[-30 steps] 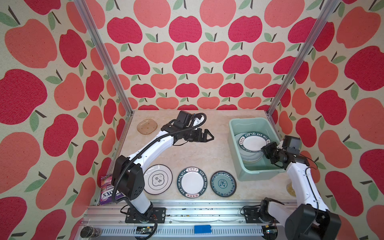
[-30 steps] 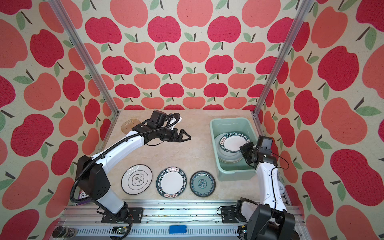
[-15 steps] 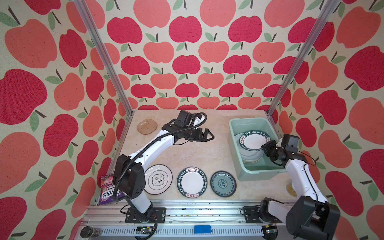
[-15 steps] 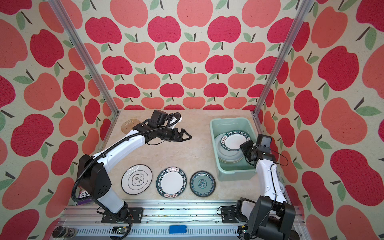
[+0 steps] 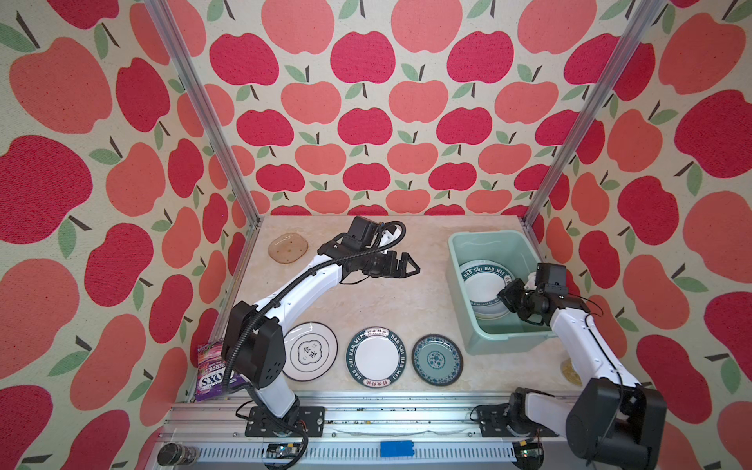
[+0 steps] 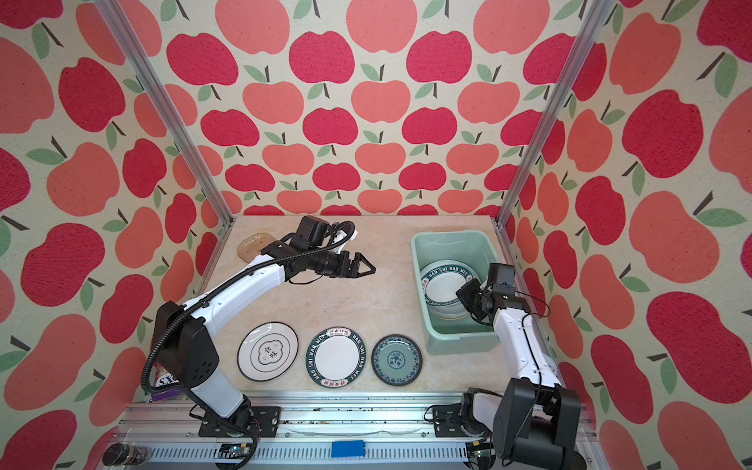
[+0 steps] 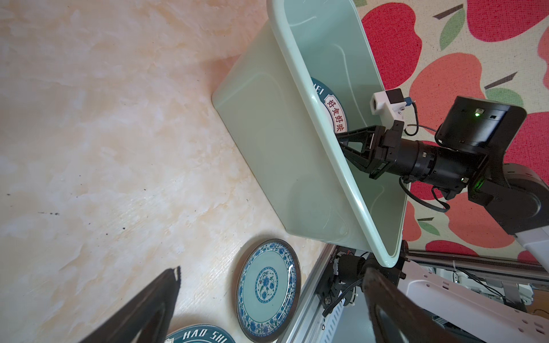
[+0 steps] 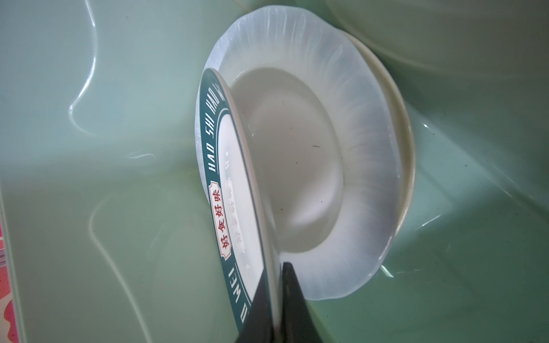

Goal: Place the plates into the plastic bin on the countertop
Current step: Place the plate in the plastic bin.

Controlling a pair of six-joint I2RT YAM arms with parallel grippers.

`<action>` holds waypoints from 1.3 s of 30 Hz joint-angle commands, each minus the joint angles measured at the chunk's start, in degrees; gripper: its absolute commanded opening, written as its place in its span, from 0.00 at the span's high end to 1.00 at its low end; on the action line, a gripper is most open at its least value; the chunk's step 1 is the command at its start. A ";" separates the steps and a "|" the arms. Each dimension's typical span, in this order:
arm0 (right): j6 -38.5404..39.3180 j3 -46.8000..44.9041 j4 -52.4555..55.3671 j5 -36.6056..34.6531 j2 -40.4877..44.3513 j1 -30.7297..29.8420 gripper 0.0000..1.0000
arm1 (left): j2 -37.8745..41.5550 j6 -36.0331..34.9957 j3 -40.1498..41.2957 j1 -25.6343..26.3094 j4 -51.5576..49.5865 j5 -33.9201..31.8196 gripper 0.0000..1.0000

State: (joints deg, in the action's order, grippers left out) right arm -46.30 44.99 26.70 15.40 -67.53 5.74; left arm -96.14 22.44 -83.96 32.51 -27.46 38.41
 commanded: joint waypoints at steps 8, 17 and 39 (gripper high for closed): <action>-2.04 -0.09 4.23 -0.72 -4.46 1.22 0.95 | -0.10 -1.96 -1.63 0.35 -1.69 -0.18 0.01; -1.68 0.34 3.80 -1.66 -7.97 2.30 0.90 | 0.33 -2.31 -1.49 -0.02 -2.06 -0.44 0.01; -1.42 1.14 6.39 -5.41 -10.91 2.97 0.63 | 1.77 -2.22 0.10 -1.20 -1.58 -0.36 0.01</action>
State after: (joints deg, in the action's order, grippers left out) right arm -46.57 46.13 27.68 15.07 -77.76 7.79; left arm -96.05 21.32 -83.96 31.73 -28.10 38.39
